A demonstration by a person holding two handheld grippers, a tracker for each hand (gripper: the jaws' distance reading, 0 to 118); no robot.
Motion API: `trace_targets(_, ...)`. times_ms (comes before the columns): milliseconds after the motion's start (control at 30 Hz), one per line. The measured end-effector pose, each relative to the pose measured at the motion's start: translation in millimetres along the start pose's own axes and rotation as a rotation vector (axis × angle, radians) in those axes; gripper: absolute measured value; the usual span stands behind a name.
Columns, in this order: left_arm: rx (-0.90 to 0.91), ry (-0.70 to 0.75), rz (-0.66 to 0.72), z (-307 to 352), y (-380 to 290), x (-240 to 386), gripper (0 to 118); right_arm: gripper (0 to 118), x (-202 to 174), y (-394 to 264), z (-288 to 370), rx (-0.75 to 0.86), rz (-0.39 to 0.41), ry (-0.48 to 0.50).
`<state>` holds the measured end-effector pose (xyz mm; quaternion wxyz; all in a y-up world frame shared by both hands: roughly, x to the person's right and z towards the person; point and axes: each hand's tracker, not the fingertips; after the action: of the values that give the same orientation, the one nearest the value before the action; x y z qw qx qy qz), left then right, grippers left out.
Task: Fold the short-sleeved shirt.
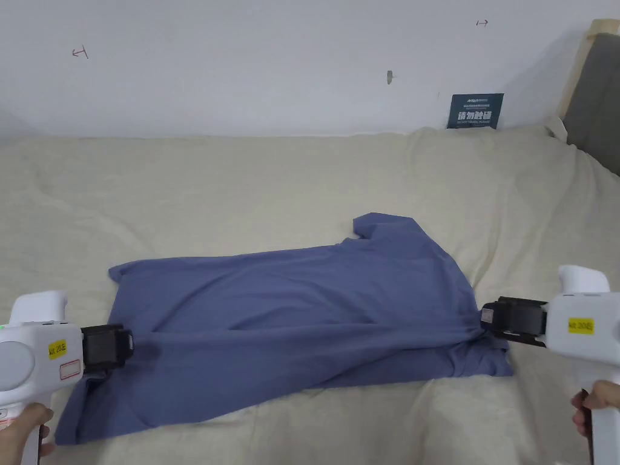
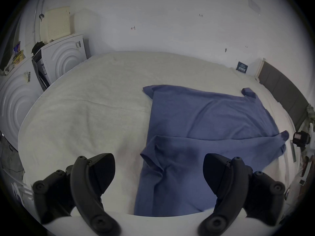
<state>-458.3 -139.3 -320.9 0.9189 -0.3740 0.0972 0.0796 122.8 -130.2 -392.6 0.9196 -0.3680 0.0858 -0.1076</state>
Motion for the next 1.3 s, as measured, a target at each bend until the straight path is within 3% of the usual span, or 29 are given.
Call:
trace_targets(33,-0.008,-0.013,0.002,7.4,-1.3,0.5,105,83,-2.7,-4.4,7.8,0.015,0.035,-0.001)
trace_targets(67,-0.010,-0.015,0.010,14.6,-3.6,-1.2,102,65,-5.9,-10.4,17.2,0.024,0.069,0.005)
trace_targets(100,0.025,-0.013,0.013,25.1,-8.7,0.4,92,35,-9.1,-18.0,25.6,0.049,0.098,0.016)
trace_targets(133,0.051,0.000,-0.012,36.0,-14.4,3.6,72,6,-12.4,-24.8,31.3,0.061,0.107,0.002)
trace_targets(167,0.068,0.025,-0.051,43.9,-19.9,7.9,36,2,-14.5,-31.7,35.2,0.067,0.125,-0.026)
trace_targets(200,0.074,0.063,-0.098,49.4,-27.3,12.1,11,2,-15.7,-39.7,40.0,0.071,0.129,-0.021)
trace_targets(267,0.057,0.112,-0.163,56.5,-42.4,20.9,2,0,-16.2,-51.1,42.9,0.053,0.138,-0.002)
trace_targets(467,0.043,0.061,-0.035,70.1,-80.9,15.2,0,0,-23.6,-76.9,48.7,0.028,0.155,0.025)
trace_targets(667,0.013,0.075,-0.031,60.3,-75.8,11.2,2,0,-28.9,-81.1,40.3,0.013,0.169,0.026)
trace_targets(700,0.012,0.069,-0.022,56.7,-74.6,8.3,20,0,-29.9,-81.5,38.9,0.010,0.165,0.031)
trace_targets(767,-0.007,0.007,0.019,46.0,-71.6,0.6,84,0,-31.9,-82.4,36.1,0.009,0.162,0.032)
trace_targets(800,-0.021,0.000,0.029,39.0,-69.3,-2.3,91,0,-34.5,-84.8,35.8,0.005,0.166,0.032)
trace_targets(933,-0.070,0.050,0.013,13.5,-61.7,-2.2,91,0,-36.7,-89.7,30.4,-0.024,0.166,0.036)
trace_targets(1000,-0.146,-0.004,0.080,-1.2,-63.2,-6.2,88,0,-36.0,-91.4,27.6,-0.033,0.166,0.031)
trace_targets(1033,-0.147,-0.037,0.108,-4.2,-65.9,-7.4,75,0,-35.1,-91.7,26.9,-0.035,0.163,0.028)
trace_targets(1067,-0.142,-0.040,0.110,-4.7,-69.3,-7.7,54,0,-28.9,-91.8,23.0,-0.036,0.158,0.029)
trace_targets(1133,-0.108,0.071,0.029,-6.5,-68.3,-1.5,28,0,-26.5,-90.6,20.1,-0.038,0.145,0.030)
trace_targets(1167,-0.109,0.028,0.052,-5.2,-65.7,-5.3,10,0,-25.9,-89.3,18.0,-0.041,0.146,0.031)
trace_targets(1200,-0.096,-0.047,0.103,-5.9,-62.5,-8.8,10,0,-23.1,-89.0,14.5,-0.043,0.150,0.029)
trace_targets(1267,-0.111,0.013,0.079,-8.7,-61.4,-1.5,10,2,-22.5,-85.8,10.6,-0.047,0.171,0.021)
trace_targets(1300,-0.109,0.026,0.025,-9.6,-60.4,2.2,10,8,-21.5,-84.0,9.6,-0.043,0.176,0.016)
